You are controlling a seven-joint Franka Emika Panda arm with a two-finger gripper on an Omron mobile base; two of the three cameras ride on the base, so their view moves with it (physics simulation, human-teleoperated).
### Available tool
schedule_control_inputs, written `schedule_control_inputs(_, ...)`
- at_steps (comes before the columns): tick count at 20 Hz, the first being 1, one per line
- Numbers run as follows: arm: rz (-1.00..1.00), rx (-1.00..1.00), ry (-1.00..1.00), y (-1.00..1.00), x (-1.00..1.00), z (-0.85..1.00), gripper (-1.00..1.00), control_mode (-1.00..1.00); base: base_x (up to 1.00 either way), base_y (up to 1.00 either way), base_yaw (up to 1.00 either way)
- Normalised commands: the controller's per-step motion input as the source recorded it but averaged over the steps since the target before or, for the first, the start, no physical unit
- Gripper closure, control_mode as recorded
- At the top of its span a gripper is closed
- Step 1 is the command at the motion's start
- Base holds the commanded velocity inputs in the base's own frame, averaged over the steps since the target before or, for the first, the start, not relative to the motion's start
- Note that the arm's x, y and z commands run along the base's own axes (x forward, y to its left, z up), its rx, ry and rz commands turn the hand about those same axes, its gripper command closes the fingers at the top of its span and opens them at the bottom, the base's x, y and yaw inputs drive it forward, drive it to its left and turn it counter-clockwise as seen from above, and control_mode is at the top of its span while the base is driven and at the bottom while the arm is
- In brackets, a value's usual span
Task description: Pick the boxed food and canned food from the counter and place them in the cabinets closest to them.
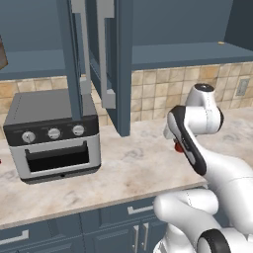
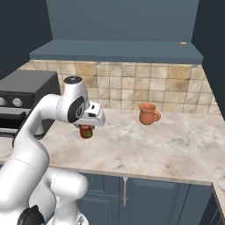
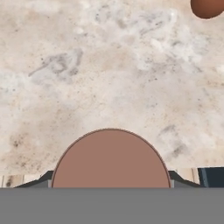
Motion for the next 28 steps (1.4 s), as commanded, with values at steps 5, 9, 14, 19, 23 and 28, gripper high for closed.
schedule_control_inputs(5, 0.00, 0.00, 0.00, 0.00, -0.07, 0.42, 1.00, -1.00, 0.00, 0.00, 0.00)
schedule_control_inputs(9, 0.00, 0.00, 0.00, 0.00, -0.05, 0.40, 1.00, -1.00, 0.00, 0.00, 0.00)
schedule_control_inputs(14, 0.00, 0.00, 0.00, 0.00, -0.04, 0.40, 1.00, -1.00, 0.00, 0.00, 0.00)
schedule_control_inputs(19, 0.00, 0.00, 0.00, 0.00, -0.02, 0.38, 1.00, -1.00, 0.00, 0.00, 0.00)
schedule_control_inputs(23, 0.00, 0.00, 0.00, 0.00, 0.00, 0.40, 1.00, -1.00, 0.00, 0.00, 0.00)
schedule_control_inputs(28, 0.00, 0.00, 0.00, 0.00, 0.00, 0.45, 1.00, -1.00, 0.00, 0.00, 0.00)
